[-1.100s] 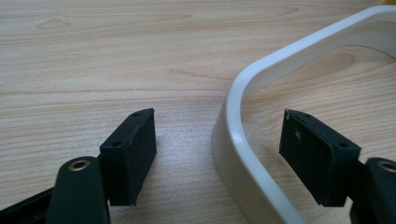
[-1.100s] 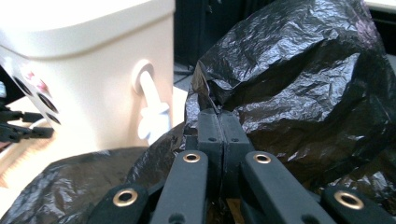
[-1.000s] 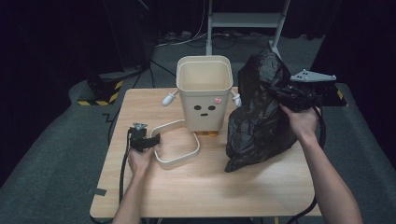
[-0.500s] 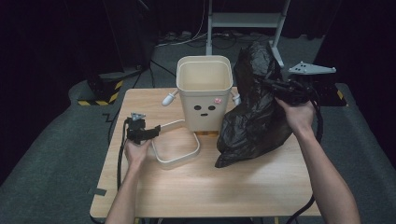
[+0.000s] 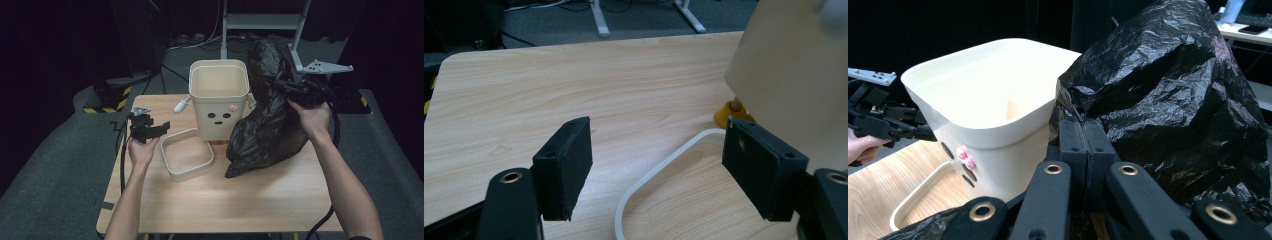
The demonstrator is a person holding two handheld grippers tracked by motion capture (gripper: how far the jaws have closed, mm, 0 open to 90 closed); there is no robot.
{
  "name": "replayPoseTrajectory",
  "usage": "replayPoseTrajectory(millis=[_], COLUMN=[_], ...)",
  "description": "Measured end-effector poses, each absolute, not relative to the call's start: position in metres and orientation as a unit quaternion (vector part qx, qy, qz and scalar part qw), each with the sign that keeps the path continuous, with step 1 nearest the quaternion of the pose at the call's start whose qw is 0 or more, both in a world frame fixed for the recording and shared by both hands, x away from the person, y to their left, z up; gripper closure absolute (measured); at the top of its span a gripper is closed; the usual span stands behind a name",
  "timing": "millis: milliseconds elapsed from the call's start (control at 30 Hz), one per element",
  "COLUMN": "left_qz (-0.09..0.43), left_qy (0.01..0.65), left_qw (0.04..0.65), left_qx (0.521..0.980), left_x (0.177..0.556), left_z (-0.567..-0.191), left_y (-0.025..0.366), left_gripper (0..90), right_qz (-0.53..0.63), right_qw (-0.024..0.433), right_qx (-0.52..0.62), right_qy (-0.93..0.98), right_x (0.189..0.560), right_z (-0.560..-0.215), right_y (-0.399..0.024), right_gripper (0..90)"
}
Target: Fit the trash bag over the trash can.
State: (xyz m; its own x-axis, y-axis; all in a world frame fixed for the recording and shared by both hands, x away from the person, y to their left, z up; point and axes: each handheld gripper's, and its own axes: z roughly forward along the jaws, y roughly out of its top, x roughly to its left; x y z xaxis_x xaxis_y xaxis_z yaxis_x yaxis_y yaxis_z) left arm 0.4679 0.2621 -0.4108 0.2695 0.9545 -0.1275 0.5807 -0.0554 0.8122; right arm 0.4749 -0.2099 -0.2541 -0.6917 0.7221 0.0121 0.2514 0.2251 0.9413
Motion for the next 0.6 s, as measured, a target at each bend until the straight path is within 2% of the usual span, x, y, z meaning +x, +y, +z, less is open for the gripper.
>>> replayPoseTrajectory(millis=[200,600], left_qz=[0.244,0.231], left_qy=[0.557,0.543], left_qw=[0.407,0.431], left_qx=[0.682,0.683], left_x=[0.467,0.472], left_z=[-0.398,-0.361], left_y=[0.262,0.257], left_gripper=[27.0,24.3], right_qz=[0.538,0.553], right_qw=[0.217,0.203], right_qx=[0.312,0.299], right_qy=[0.752,0.751], right_x=[0.477,0.481], right_z=[-0.248,-0.243], right_y=[-0.201,-0.191], right_gripper=[89.6,89.6])
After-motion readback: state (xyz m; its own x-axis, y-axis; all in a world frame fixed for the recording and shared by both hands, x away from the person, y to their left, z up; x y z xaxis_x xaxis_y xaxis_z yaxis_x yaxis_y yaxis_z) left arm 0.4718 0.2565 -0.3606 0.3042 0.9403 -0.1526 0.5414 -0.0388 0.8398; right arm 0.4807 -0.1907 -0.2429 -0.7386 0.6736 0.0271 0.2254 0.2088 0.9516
